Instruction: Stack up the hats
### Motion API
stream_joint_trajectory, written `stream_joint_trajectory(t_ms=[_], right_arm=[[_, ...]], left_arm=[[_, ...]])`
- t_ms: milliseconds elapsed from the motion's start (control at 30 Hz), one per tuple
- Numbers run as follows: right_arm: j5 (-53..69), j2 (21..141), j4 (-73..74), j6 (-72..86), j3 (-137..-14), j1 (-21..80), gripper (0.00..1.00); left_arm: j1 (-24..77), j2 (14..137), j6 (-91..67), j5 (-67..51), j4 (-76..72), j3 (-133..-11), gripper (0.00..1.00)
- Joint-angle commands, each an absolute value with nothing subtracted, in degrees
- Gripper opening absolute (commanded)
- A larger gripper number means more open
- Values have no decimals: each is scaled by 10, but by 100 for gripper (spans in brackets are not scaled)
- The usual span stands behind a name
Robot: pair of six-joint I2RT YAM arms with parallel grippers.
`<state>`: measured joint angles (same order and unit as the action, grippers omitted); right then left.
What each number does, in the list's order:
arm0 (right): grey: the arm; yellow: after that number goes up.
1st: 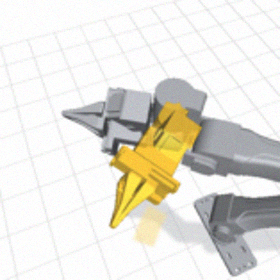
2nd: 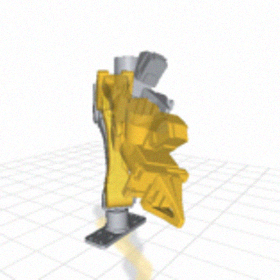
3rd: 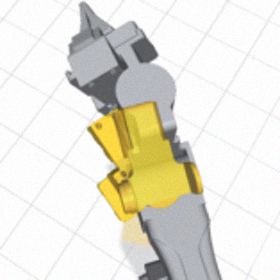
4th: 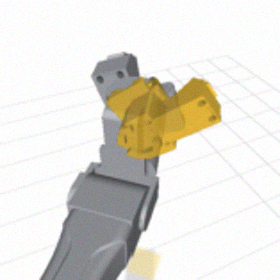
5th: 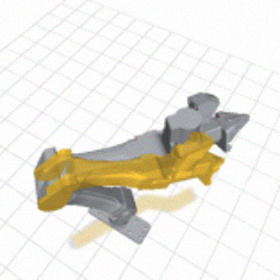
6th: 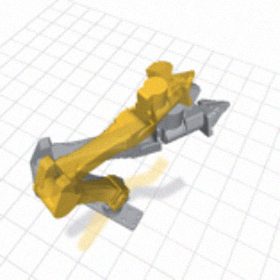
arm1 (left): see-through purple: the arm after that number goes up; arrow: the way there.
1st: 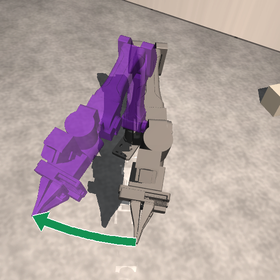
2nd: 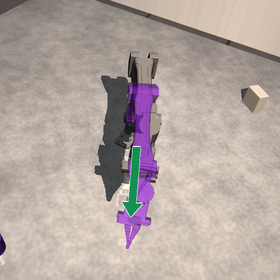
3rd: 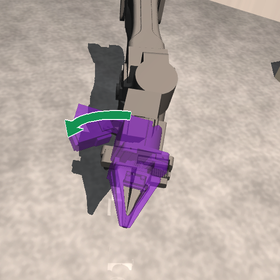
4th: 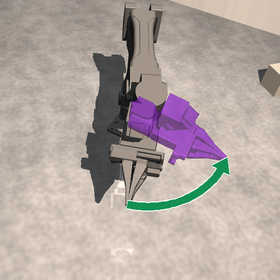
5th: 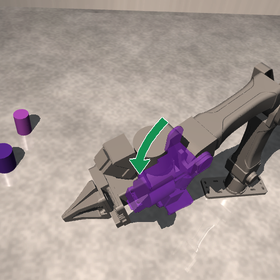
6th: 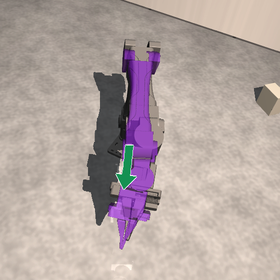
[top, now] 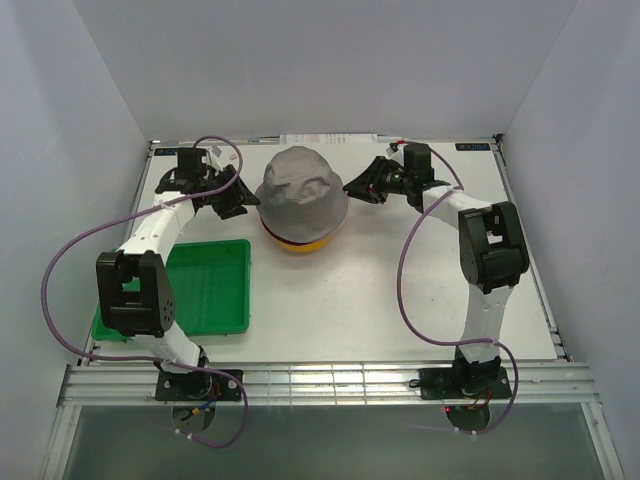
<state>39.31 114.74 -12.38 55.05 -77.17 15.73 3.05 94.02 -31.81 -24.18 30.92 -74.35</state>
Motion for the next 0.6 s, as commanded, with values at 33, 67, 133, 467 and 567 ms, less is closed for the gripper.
stream_joint_trajectory(t_ms=[33,67,133,467,567], right_arm=[[385,1114,-105,534,-795,150,41],[384,1106,-104,534,-791,144,46],[383,1093,-102,534,-783,138,51],[329,927,39,417,-726,82,75],[288,832,87,354,-711,82,82]], left_arm=[[24,879,-292,-228,332,-773,59],[23,875,-289,-222,341,-776,59],[22,862,-273,-216,349,-785,60],[23,765,-236,-221,395,-806,61],[23,732,-225,-224,406,-806,61]])
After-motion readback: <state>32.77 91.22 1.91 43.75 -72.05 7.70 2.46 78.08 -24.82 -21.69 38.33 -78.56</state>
